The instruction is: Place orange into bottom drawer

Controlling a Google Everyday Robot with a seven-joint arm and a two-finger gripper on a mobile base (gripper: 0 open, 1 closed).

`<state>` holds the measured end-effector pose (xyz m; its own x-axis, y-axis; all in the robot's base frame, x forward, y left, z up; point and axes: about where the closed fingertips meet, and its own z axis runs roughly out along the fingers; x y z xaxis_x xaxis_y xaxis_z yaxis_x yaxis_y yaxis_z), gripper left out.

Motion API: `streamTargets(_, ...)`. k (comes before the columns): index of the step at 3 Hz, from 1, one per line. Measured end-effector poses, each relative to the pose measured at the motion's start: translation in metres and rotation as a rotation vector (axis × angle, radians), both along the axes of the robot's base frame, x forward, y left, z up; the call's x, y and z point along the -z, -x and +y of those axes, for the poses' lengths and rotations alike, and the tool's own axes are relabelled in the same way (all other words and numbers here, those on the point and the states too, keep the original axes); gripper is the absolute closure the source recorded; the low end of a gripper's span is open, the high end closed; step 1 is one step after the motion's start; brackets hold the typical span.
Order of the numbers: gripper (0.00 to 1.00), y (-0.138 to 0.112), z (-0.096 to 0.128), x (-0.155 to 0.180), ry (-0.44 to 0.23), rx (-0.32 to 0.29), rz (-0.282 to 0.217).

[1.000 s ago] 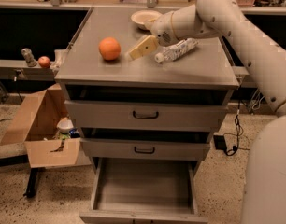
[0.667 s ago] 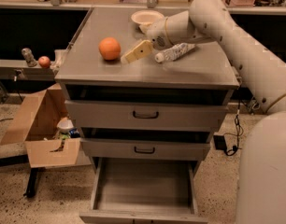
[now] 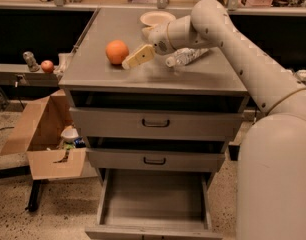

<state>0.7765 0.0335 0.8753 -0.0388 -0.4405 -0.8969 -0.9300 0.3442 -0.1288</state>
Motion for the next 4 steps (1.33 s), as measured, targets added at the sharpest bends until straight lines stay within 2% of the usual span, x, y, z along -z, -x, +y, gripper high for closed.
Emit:
streamTargets(2, 0.00, -0.014, 0.021, 0.007, -0.013, -0.026, 0.011)
streamTargets(4, 0.00, -0.015, 0.042, 0.014, -0.004, -0.070, 0.031)
